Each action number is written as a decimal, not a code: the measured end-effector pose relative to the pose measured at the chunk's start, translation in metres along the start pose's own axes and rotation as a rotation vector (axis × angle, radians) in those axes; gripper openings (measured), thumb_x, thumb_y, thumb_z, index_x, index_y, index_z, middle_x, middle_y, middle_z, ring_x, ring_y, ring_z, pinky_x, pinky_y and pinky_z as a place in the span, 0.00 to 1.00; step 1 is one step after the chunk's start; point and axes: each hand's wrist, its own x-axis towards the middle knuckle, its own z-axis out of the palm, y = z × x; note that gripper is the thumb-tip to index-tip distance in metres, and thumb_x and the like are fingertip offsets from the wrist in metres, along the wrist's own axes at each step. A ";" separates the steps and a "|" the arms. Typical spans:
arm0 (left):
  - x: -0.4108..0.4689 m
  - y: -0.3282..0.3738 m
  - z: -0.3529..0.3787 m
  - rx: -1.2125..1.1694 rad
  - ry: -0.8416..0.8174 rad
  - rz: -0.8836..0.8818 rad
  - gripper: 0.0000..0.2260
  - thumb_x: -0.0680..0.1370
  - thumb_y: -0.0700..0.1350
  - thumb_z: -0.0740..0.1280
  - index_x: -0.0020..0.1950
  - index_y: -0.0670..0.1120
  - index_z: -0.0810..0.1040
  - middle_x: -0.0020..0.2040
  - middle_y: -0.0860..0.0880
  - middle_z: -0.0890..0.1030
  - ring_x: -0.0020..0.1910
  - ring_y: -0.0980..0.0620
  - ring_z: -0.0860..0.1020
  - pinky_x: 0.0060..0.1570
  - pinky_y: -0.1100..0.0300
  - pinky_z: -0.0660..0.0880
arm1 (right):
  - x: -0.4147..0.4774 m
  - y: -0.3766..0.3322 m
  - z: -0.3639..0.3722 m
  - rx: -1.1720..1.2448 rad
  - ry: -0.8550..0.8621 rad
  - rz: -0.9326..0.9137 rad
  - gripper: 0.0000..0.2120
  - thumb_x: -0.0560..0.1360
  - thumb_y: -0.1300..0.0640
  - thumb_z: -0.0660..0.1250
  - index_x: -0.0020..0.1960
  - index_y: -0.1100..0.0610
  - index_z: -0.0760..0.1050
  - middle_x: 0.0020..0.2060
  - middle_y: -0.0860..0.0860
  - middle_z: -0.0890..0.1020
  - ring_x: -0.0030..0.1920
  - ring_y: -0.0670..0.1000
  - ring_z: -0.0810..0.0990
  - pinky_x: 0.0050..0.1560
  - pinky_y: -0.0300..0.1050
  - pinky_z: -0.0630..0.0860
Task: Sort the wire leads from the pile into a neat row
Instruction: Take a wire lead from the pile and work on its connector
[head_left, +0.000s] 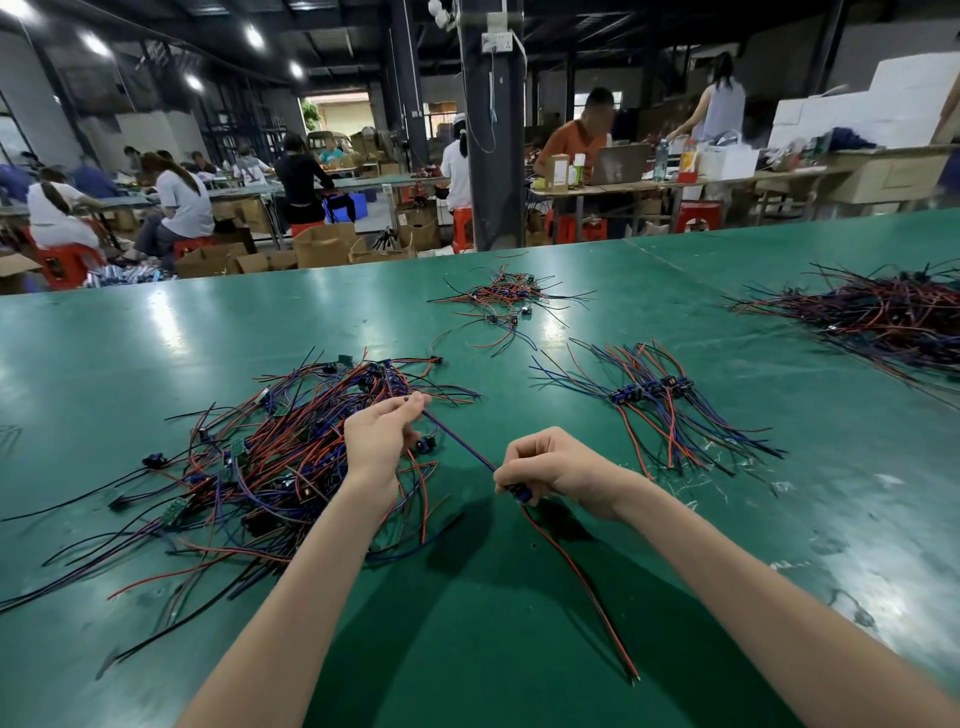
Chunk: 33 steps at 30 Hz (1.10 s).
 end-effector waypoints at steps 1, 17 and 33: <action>0.000 0.000 0.000 -0.085 -0.015 -0.087 0.04 0.75 0.40 0.70 0.46 0.40 0.84 0.30 0.52 0.76 0.28 0.57 0.68 0.28 0.67 0.73 | 0.000 -0.001 0.000 0.006 0.004 -0.001 0.11 0.72 0.67 0.68 0.32 0.58 0.77 0.28 0.49 0.80 0.27 0.44 0.75 0.28 0.33 0.69; -0.051 -0.012 0.036 0.309 -0.645 -0.054 0.09 0.75 0.42 0.70 0.45 0.35 0.82 0.33 0.45 0.77 0.28 0.56 0.66 0.26 0.67 0.61 | 0.011 0.003 -0.006 0.198 0.541 -0.080 0.10 0.73 0.63 0.70 0.33 0.58 0.80 0.26 0.50 0.79 0.26 0.44 0.73 0.26 0.33 0.68; -0.053 -0.011 0.040 0.041 -0.412 -0.257 0.04 0.75 0.45 0.70 0.45 0.45 0.82 0.31 0.55 0.78 0.30 0.59 0.67 0.34 0.65 0.67 | 0.007 -0.002 0.005 0.254 0.324 0.031 0.15 0.76 0.47 0.66 0.41 0.59 0.72 0.31 0.51 0.78 0.26 0.47 0.72 0.27 0.39 0.69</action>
